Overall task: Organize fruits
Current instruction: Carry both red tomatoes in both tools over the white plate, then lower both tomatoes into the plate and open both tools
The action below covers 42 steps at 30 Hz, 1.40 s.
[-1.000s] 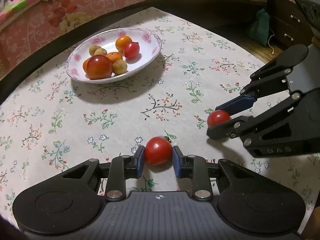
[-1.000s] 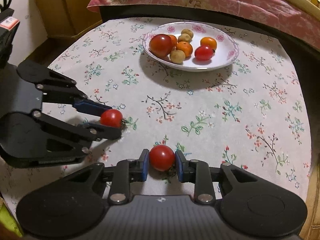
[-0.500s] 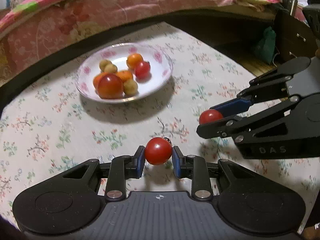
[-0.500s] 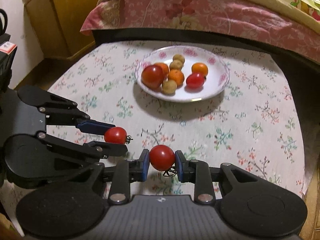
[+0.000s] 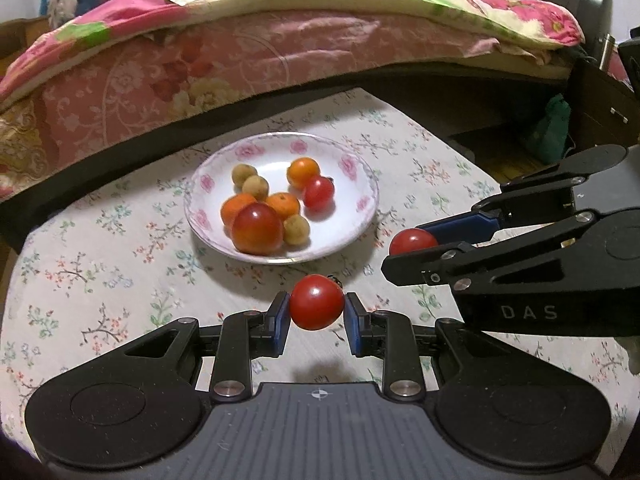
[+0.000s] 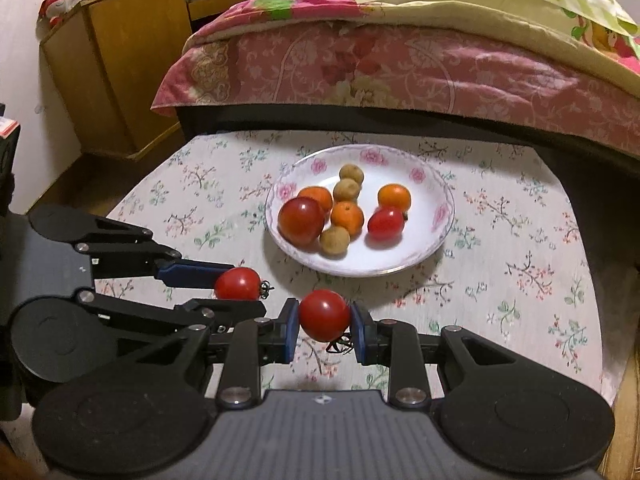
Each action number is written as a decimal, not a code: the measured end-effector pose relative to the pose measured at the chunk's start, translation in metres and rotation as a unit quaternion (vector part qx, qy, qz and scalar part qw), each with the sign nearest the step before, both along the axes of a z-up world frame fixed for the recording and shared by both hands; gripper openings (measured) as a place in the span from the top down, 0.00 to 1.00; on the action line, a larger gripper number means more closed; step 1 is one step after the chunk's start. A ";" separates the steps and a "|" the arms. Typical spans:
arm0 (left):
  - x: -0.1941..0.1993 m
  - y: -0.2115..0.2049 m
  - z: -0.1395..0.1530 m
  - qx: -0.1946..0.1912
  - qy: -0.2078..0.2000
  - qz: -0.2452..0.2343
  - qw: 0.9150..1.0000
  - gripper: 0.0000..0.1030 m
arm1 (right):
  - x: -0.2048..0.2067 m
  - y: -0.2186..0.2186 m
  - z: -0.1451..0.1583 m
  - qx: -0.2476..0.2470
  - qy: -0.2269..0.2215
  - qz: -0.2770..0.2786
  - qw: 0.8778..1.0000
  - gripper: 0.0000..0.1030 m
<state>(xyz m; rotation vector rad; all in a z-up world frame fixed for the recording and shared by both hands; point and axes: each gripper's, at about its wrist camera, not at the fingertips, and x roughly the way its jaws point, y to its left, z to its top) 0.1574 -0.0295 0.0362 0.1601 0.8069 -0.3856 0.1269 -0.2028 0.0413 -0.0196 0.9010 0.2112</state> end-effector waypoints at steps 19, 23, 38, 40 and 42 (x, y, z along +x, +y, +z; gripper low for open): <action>0.077 -0.013 0.008 0.022 -0.041 0.025 0.999 0.66 | 0.073 -0.038 -0.007 0.069 -0.018 -0.076 0.995 0.74; 0.086 -0.011 0.003 0.022 -0.039 0.033 0.998 0.66 | 0.083 -0.040 -0.014 0.071 -0.017 -0.079 0.994 0.74; 0.101 -0.011 -0.007 0.029 -0.032 0.041 0.998 0.65 | 0.098 -0.043 -0.027 0.070 -0.012 -0.085 0.994 0.73; 0.103 -0.011 -0.007 0.032 -0.033 0.043 0.998 0.62 | 0.098 -0.043 -0.027 0.070 -0.014 -0.087 0.994 0.73; 0.104 -0.011 -0.006 0.036 -0.036 0.046 0.998 0.60 | 0.099 -0.043 -0.027 0.071 -0.014 -0.090 0.993 0.73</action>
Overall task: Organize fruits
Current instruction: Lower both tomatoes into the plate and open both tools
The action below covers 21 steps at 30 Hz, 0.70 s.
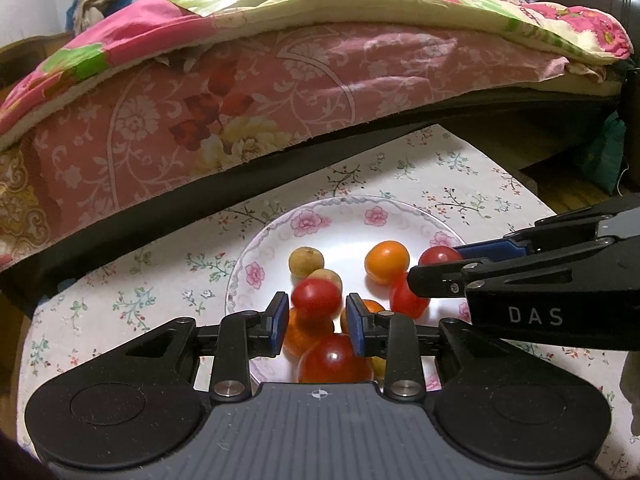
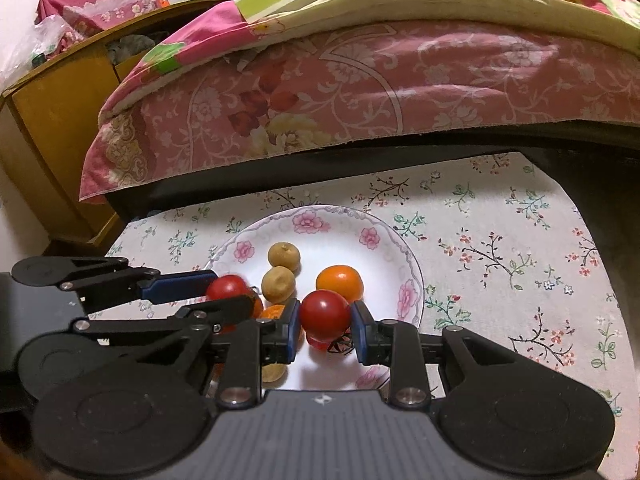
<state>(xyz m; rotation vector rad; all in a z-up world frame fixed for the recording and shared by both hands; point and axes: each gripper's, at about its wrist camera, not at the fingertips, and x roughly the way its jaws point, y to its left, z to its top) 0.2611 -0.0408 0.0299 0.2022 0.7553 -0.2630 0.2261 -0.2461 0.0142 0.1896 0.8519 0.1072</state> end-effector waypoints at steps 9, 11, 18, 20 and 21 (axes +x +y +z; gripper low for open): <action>0.000 0.003 -0.001 0.003 0.000 0.007 1.000 0.55 | 0.002 -0.001 -0.002 0.004 0.004 -0.001 1.000 0.72; -0.001 0.006 0.000 0.000 -0.002 0.012 1.000 0.52 | 0.001 0.000 -0.001 0.002 0.001 -0.001 1.000 0.70; -0.013 0.013 0.010 -0.003 -0.015 0.031 0.999 0.32 | -0.007 -0.001 0.008 0.002 -0.011 -0.012 1.000 0.66; -0.020 0.014 0.013 -0.003 -0.019 0.037 0.999 0.27 | -0.012 0.000 0.012 0.003 -0.014 -0.016 1.000 0.64; -0.024 0.016 0.015 -0.005 -0.020 0.041 0.999 0.25 | -0.016 0.000 0.015 0.001 -0.016 -0.018 1.000 0.63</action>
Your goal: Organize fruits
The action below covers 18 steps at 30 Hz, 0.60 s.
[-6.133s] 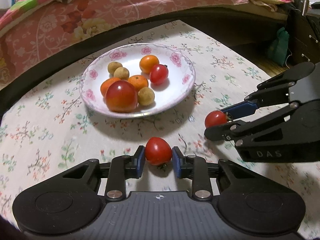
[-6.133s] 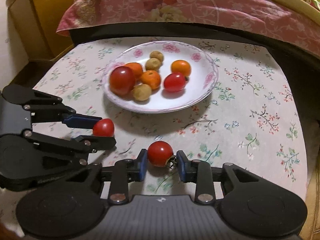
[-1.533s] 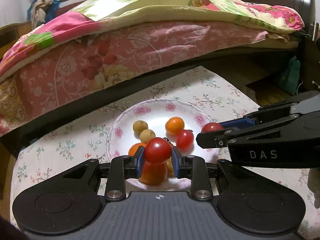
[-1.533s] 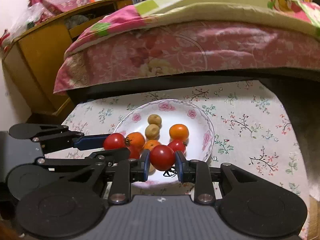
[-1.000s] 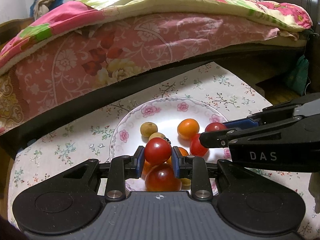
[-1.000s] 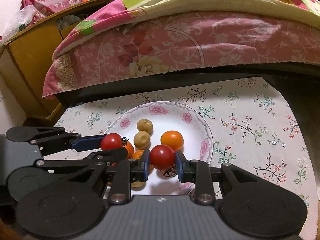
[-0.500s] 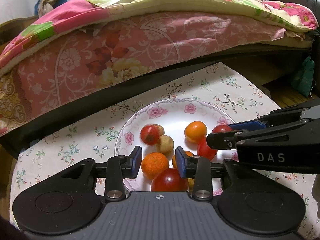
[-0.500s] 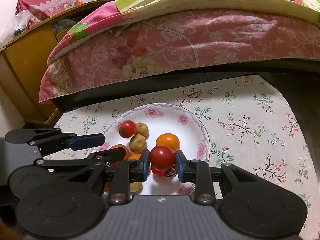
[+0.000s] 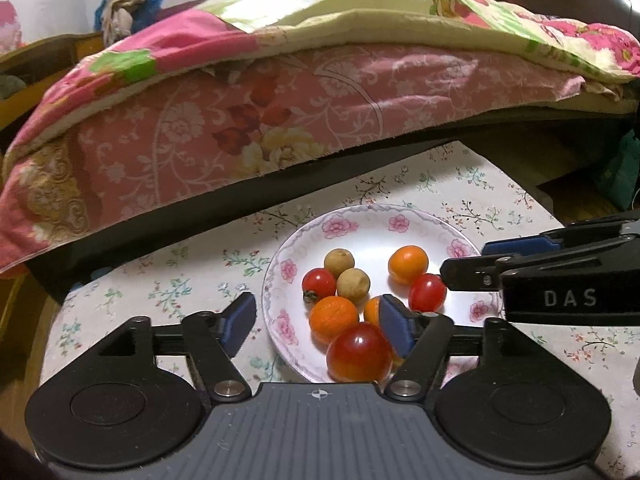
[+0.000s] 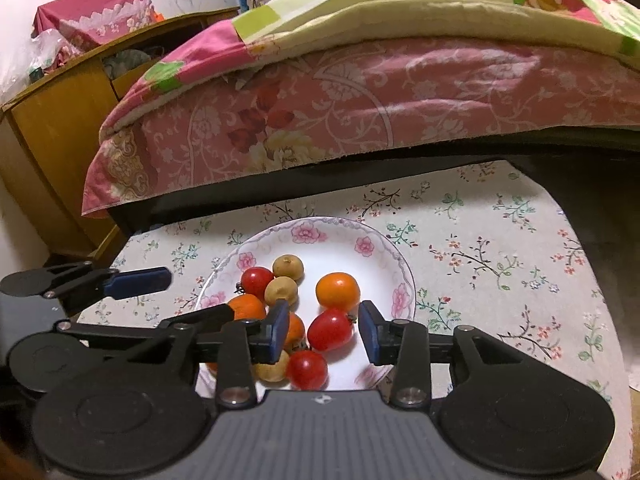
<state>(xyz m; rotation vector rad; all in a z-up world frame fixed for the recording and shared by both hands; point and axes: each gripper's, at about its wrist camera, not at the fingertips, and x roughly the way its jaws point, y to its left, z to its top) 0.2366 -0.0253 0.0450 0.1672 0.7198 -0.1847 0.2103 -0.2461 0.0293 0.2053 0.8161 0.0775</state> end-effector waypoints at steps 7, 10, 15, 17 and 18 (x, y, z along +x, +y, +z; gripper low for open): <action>-0.032 0.002 0.008 0.011 -0.012 0.029 0.999 0.11 | -0.033 0.006 0.017 -0.017 -0.003 -0.013 1.000 0.55; -0.046 0.003 0.011 0.002 -0.015 0.043 0.999 0.03 | -0.051 0.008 0.022 -0.009 0.000 -0.020 1.000 0.53; -0.075 -0.002 0.015 0.018 -0.025 0.057 0.998 0.00 | -0.082 0.016 0.025 -0.013 0.007 -0.031 0.999 0.51; -0.085 -0.004 0.015 0.031 -0.026 0.060 0.997 0.00 | -0.094 0.019 0.028 -0.008 0.004 -0.038 0.999 0.51; -0.092 -0.006 0.015 0.037 -0.025 0.062 0.997 0.00 | -0.100 0.020 0.030 -0.003 0.003 -0.043 0.999 0.50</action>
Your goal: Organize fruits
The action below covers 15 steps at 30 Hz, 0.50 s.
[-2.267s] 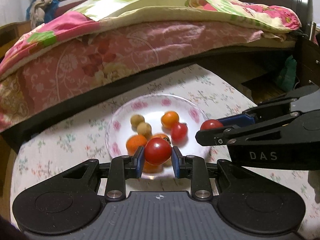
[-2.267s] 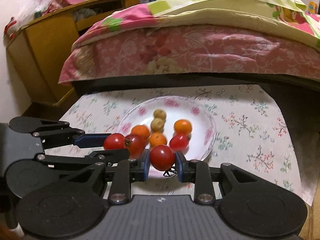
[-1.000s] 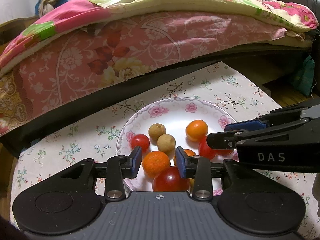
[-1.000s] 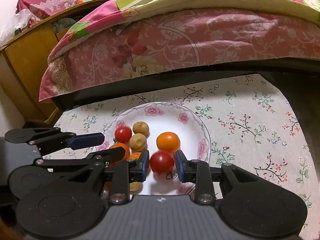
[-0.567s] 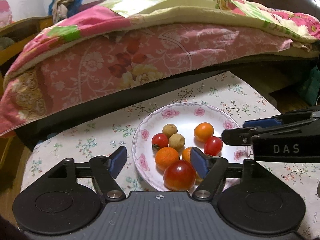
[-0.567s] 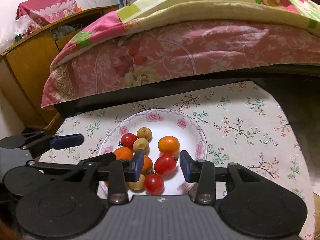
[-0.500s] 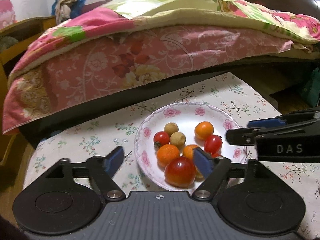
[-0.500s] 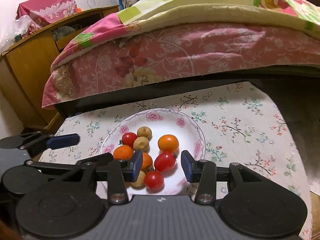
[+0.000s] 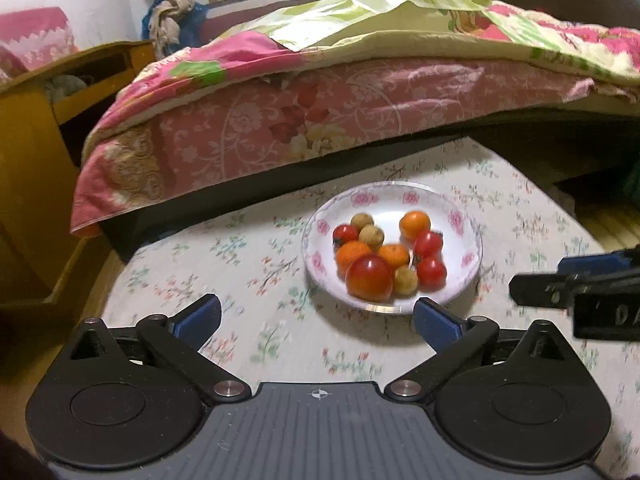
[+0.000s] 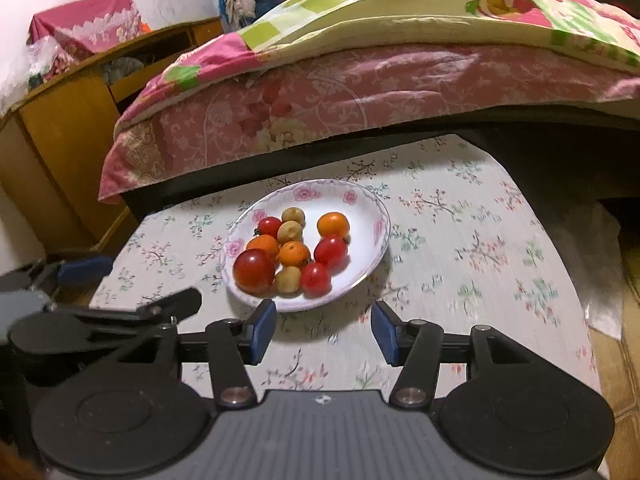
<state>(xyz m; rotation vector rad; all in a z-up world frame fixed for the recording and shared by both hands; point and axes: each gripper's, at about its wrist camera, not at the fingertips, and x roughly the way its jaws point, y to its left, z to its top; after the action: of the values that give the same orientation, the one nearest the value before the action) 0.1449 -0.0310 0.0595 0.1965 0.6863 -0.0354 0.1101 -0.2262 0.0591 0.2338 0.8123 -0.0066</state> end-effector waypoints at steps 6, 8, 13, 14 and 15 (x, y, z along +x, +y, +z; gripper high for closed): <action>-0.028 0.002 -0.007 -0.011 0.024 0.016 1.000 0.00 | -0.031 0.013 0.000 -0.005 0.008 -0.007 1.000 0.48; -0.036 0.006 -0.008 -0.024 0.035 0.024 0.999 0.00 | -0.041 0.017 -0.004 -0.005 0.018 -0.010 1.000 0.48; -0.049 0.012 -0.008 -0.047 0.048 0.034 0.997 0.00 | -0.060 0.024 -0.011 -0.004 0.033 -0.010 0.999 0.48; -0.052 0.012 -0.008 -0.043 0.047 0.036 0.997 0.00 | -0.063 0.026 -0.011 -0.006 0.035 -0.010 0.999 0.48; -0.054 0.011 -0.008 -0.042 0.048 0.037 0.997 0.00 | -0.064 0.027 -0.011 -0.006 0.036 -0.011 0.999 0.48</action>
<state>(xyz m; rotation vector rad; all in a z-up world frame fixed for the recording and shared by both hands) 0.0909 -0.0197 0.0513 0.0897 0.7851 -0.0019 0.0457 -0.1989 0.0478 0.2316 0.8805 -0.0400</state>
